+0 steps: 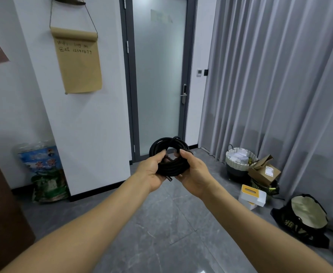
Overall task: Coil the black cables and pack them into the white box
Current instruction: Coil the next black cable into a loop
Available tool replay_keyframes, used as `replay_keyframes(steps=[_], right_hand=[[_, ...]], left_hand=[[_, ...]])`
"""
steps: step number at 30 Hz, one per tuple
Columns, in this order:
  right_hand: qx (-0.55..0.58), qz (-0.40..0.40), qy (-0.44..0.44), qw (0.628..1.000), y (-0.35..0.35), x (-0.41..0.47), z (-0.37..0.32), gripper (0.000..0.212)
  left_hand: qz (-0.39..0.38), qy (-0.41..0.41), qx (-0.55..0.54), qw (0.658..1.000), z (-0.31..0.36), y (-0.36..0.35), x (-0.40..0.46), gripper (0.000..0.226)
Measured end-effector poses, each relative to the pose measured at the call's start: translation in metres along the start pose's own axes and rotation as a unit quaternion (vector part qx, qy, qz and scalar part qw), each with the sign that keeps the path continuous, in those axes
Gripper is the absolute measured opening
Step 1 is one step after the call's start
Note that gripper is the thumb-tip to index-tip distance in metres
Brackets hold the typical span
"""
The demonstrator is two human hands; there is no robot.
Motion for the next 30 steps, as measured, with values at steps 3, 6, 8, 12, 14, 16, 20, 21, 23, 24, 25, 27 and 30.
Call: replay_keyframes(steps=[3, 6, 8, 12, 14, 16, 20, 21, 23, 24, 25, 27, 30], right_hand=[[-0.020, 0.010, -0.012, 1.000, 0.010, 0.002, -0.003, 0.019], [-0.059, -0.001, -0.025, 0.998, 0.014, 0.005, -0.005, 0.023], [-0.078, 0.001, -0.034, 0.996, 0.017, 0.006, -0.007, 0.025], [-0.102, -0.005, -0.033, 0.994, 0.015, 0.005, -0.010, 0.023], [-0.115, -0.012, -0.032, 0.993, 0.016, 0.004, -0.011, 0.024], [-0.121, -0.013, -0.028, 0.992, 0.016, 0.001, -0.012, 0.025], [-0.136, -0.008, -0.024, 0.990, 0.014, -0.001, -0.016, 0.022], [-0.142, -0.005, -0.025, 0.989, 0.015, -0.001, -0.017, 0.021], [-0.154, 0.003, -0.026, 0.988, 0.017, -0.001, -0.016, 0.021], [-0.156, 0.009, -0.027, 0.987, 0.019, -0.001, -0.015, 0.020], [-0.154, 0.013, -0.029, 0.988, 0.020, -0.002, -0.014, 0.019], [-0.149, 0.020, -0.035, 0.988, 0.023, -0.004, -0.011, 0.018], [-0.160, 0.021, -0.044, 0.986, 0.026, -0.007, -0.004, 0.018]], left_hand=[[-0.005, 0.001, 0.004, 1.000, 0.000, -0.003, 0.000, 0.013], [-0.017, 0.001, 0.010, 1.000, -0.002, -0.006, -0.001, 0.013], [-0.021, 0.000, 0.019, 1.000, -0.005, -0.008, -0.003, 0.011], [-0.012, -0.028, 0.037, 0.999, -0.005, -0.007, -0.007, 0.015], [-0.011, -0.041, 0.056, 0.997, -0.004, -0.006, -0.008, 0.023], [-0.013, -0.048, 0.065, 0.997, -0.004, -0.006, -0.010, 0.029], [-0.020, -0.039, 0.069, 0.997, -0.007, -0.004, -0.010, 0.016], [-0.016, -0.031, 0.074, 0.997, -0.009, -0.003, -0.010, 0.012], [-0.001, -0.008, 0.083, 0.996, -0.013, 0.002, -0.009, 0.015], [0.005, 0.002, 0.085, 0.996, -0.015, 0.004, -0.009, 0.018], [0.010, 0.010, 0.085, 0.996, -0.016, 0.005, -0.010, 0.021], [0.017, 0.016, 0.090, 0.996, -0.017, 0.008, -0.010, 0.029], [0.031, 0.014, 0.088, 0.996, -0.019, 0.018, -0.011, 0.036]])
Point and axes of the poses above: each hand's wrist, its own x-axis towards the middle knuckle, its own y-axis out of the back of the hand, z = x × y, the point moved 9 cm from there along x, towards the middle knuckle, and after that the axes turned 11 degrees about y, right-handed, at the moved point
